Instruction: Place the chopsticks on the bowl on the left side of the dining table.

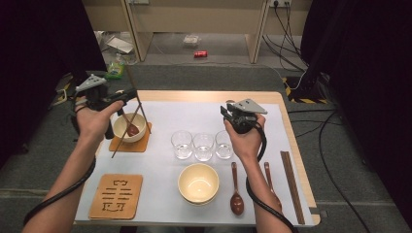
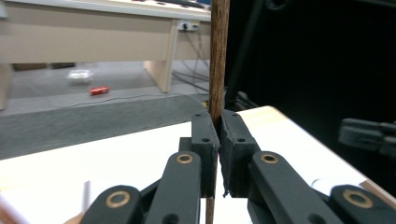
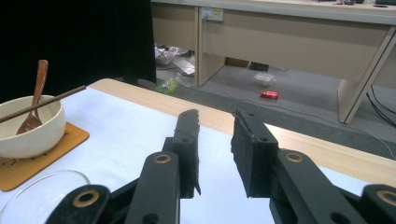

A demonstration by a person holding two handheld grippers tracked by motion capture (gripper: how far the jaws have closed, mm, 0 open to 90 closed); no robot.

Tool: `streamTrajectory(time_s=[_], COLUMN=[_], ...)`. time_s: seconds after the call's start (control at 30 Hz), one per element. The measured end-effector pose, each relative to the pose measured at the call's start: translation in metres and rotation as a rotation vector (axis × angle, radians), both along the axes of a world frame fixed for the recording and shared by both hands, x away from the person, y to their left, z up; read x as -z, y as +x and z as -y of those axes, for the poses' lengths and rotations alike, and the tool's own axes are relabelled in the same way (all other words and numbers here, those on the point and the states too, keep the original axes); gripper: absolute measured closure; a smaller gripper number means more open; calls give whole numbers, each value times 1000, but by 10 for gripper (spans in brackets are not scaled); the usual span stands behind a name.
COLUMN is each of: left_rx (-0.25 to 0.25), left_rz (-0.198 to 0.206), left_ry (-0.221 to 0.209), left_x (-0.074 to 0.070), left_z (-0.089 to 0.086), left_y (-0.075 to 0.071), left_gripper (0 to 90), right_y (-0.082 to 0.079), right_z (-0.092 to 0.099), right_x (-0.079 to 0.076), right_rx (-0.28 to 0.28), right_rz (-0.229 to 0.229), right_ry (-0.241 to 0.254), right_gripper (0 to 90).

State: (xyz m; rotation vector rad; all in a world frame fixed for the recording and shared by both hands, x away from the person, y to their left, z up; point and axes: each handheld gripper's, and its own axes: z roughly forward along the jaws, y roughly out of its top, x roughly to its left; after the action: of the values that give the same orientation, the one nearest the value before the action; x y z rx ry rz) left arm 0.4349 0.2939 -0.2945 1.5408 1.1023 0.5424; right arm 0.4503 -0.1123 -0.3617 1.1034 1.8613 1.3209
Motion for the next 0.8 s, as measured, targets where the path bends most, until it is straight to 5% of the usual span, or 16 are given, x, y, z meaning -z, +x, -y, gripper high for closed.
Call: streamTrajectory(time_s=[0.43, 0.8], left_rx=[-46, -93], left_rz=[-165, -279], left_ry=[89, 190], left_x=[19, 40], left_z=[-42, -38], left_y=[-2, 33], left_gripper=[847, 846], right_y=[-1, 0], right_z=[0, -3], right_x=[4, 8], right_rx=[4, 1], right_rz=[-13, -24], right_ry=[-9, -10], right_gripper=[711, 712])
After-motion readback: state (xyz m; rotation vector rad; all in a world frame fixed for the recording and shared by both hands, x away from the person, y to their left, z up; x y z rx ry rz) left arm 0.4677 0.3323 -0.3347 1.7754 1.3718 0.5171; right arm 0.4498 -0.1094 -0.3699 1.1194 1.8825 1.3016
